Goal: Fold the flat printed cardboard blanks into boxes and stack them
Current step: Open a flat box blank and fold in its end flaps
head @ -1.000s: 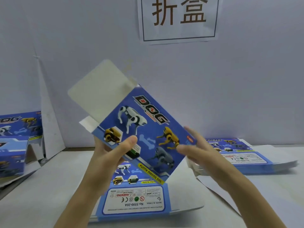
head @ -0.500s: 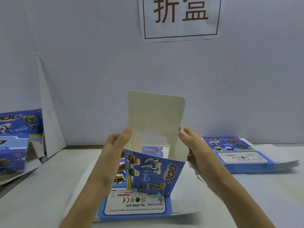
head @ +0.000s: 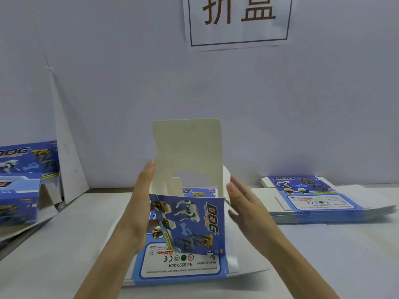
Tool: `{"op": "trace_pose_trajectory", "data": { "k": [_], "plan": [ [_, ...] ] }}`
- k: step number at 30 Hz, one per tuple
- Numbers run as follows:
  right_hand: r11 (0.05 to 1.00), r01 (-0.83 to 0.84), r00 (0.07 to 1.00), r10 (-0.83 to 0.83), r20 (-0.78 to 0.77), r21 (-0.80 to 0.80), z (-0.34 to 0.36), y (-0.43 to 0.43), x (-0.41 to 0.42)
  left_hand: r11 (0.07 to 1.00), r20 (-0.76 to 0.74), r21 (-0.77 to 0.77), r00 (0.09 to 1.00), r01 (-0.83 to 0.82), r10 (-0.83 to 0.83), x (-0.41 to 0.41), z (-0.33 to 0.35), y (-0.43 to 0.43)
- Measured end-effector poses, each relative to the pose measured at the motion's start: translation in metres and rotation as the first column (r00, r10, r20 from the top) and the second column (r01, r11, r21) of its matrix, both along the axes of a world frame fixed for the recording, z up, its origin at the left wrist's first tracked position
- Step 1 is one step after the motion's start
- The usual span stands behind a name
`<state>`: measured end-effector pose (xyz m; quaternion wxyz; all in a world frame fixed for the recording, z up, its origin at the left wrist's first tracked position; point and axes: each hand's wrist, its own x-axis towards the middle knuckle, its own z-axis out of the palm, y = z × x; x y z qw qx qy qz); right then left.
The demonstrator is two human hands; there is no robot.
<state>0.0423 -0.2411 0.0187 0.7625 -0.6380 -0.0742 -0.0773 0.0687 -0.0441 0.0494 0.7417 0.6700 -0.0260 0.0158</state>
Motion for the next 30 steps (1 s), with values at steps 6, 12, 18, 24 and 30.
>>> {"op": "trace_pose_trajectory", "data": {
  "k": [6, 12, 18, 24, 30],
  "plan": [
    [0.428, 0.879, 0.333, -0.240, 0.912, -0.209, 0.018, -0.019, -0.007, 0.999, 0.026, 0.026, 0.999, -0.025, 0.024, -0.002, 0.005, -0.003],
    [0.410, 0.871, 0.322, -0.065, 0.944, -0.269, 0.008, -0.012, -0.007, 0.995, 0.037, 0.098, 0.999, 0.021, -0.025, 0.000, 0.009, 0.006],
    [0.506, 0.811, 0.414, -0.139, 0.899, -0.295, 0.000, -0.010, -0.003, 0.987, -0.002, -0.034, 0.988, 0.155, -0.155, 0.011, 0.014, 0.040],
    [0.610, 0.761, 0.423, -0.209, 0.882, -0.220, -0.007, -0.005, -0.003, 0.931, -0.212, -0.326, 0.947, 0.165, -0.242, 0.027, -0.002, 0.048],
    [0.699, 0.671, 0.519, -0.204, 0.830, -0.247, -0.016, -0.002, -0.002, 0.932, -0.293, -0.304, 0.912, 0.197, -0.288, 0.028, -0.021, 0.028]
  ]
}}
